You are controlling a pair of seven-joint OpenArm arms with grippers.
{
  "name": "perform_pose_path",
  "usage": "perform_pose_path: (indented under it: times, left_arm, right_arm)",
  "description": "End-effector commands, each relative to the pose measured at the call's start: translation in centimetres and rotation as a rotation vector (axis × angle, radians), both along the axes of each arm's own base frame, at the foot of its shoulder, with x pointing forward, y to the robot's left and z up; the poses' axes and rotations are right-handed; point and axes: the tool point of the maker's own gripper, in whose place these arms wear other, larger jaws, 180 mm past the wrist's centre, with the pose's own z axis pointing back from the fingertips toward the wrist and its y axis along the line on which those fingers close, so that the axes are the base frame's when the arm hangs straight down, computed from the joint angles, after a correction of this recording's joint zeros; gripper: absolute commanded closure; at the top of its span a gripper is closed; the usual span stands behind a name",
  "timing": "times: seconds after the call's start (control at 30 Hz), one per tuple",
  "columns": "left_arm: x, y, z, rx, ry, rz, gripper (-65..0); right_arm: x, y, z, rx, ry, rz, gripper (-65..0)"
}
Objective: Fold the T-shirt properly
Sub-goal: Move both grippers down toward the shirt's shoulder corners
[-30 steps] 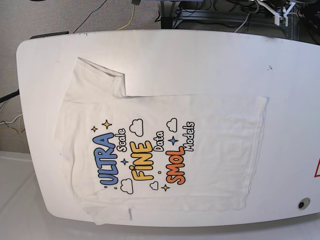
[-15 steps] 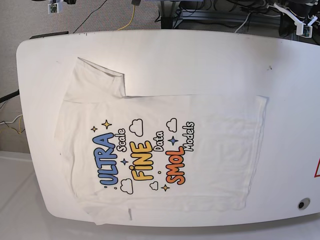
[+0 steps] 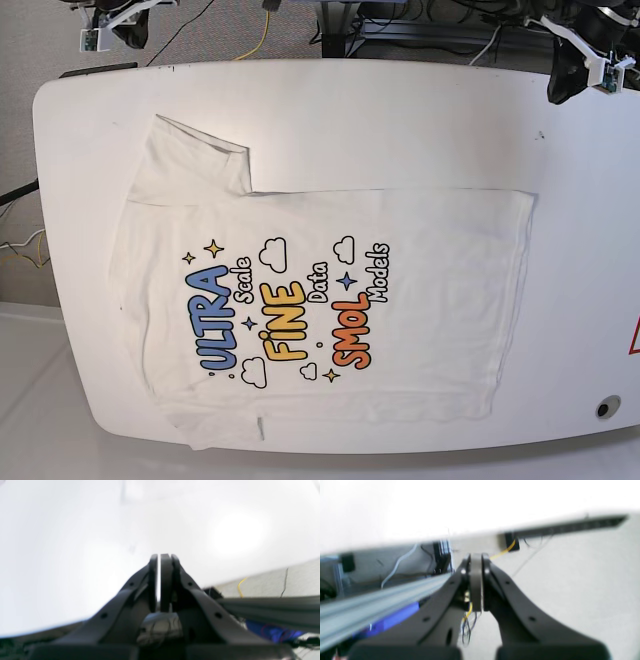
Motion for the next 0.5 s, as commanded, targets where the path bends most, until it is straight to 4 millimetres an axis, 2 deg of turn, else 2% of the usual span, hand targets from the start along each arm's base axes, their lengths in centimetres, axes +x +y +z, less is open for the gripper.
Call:
perform_pose_path:
  times: [0.0, 0.1, 0.37, 0.47]
  left_arm:
    - [0.8, -0.1, 1.0, 0.001, -0.046, -0.008, 0.0]
    - [1.7, -0.3, 1.3, 0.005, -0.080, -0.033, -1.1]
    - [3.1, -0.4, 1.1, -0.003, -0.109, -0.066, -6.8]
    - [4.1, 0.8, 0.3, -0.012, -0.115, -0.005, -4.4]
  right_arm:
    - [0.8, -0.7, 1.0, -0.021, -0.045, -0.006, 0.0]
    - [1.1, -1.2, 0.7, -0.042, -0.051, -0.013, 0.0]
    - [3.8, -2.1, 1.6, -0.062, -0.128, -0.011, 0.0]
    - [5.9, -1.5, 1.7, -0.080, -0.170, 0.016, 0.0]
